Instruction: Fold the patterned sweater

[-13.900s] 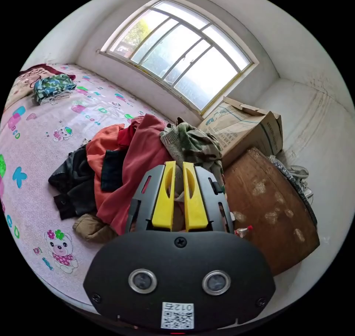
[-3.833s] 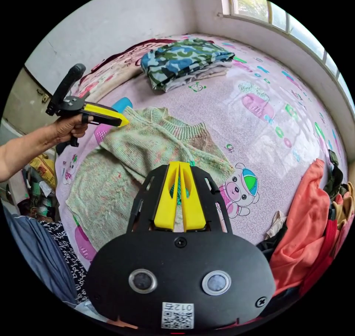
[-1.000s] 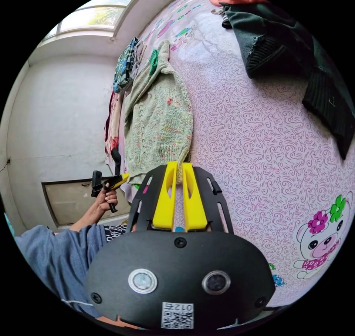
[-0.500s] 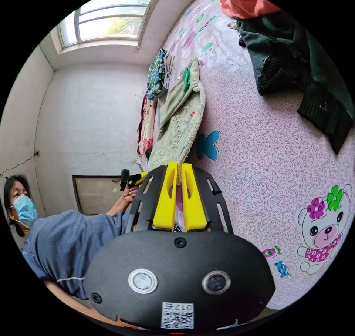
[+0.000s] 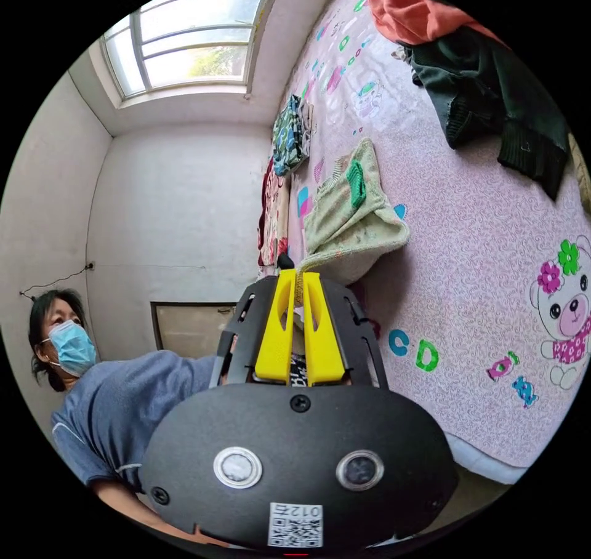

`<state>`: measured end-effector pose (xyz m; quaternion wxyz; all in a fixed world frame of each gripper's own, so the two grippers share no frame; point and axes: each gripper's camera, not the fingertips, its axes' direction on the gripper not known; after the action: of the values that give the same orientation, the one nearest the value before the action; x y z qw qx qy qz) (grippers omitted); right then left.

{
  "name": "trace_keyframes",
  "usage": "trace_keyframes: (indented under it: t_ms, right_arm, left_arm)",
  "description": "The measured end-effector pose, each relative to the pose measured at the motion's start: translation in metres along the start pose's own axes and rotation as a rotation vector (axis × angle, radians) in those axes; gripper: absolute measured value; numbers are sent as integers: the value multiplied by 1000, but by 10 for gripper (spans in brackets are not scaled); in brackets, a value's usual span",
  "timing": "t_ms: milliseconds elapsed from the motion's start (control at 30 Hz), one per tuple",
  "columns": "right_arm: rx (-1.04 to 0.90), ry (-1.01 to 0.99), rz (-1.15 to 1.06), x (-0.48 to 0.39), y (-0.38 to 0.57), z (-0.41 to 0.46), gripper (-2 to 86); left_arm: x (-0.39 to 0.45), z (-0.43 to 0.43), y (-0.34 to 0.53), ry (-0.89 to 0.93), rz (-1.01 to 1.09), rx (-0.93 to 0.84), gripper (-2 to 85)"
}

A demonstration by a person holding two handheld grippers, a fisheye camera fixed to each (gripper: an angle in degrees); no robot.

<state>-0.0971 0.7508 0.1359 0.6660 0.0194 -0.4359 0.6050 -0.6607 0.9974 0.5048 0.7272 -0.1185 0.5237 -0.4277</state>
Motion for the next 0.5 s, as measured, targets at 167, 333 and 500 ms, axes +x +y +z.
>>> trace_keyframes:
  t_ms: [167,333,500]
  right_arm:
    - [43,66,17,4,-87,44,14]
    - [32,152,98,19,-169,102,14]
    - [4,205,156,34,-217,155,17]
  left_arm:
    - [9,28,-71,27,-41,61,3]
    - [14,59,-139,-30,-104,64,5]
    - [3,84,-174,-52,-212,59,18]
